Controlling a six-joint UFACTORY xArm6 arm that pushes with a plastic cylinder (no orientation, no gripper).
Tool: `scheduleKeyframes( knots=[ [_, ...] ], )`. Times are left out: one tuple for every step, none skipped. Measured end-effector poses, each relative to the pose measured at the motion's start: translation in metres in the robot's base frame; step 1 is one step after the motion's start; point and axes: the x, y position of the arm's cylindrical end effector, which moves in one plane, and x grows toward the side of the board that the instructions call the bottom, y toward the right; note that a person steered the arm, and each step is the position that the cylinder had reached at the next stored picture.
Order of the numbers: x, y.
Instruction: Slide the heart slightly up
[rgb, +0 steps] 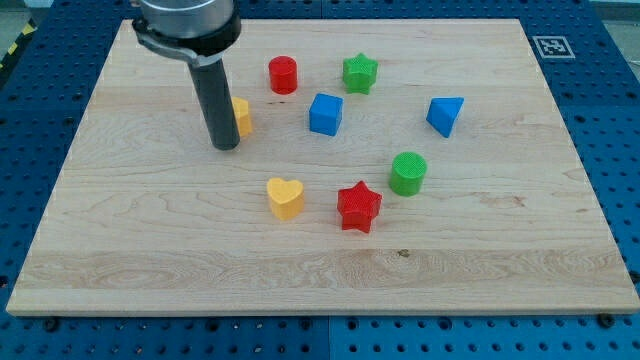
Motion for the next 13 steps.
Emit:
scheduleKeyframes(
  knots=[
    [-0.008, 0.008],
    [0.009, 0.004],
    [0.067, -0.005],
    [0.129, 0.001],
    [0.156, 0.057],
    [0.156, 0.081],
    [0.155, 0.081],
    [0.136, 0.081],
    [0.121, 0.081],
    [0.108, 0.081],
    [0.091, 0.081],
    [0.090, 0.081],
    [0.084, 0.079]
  ],
)
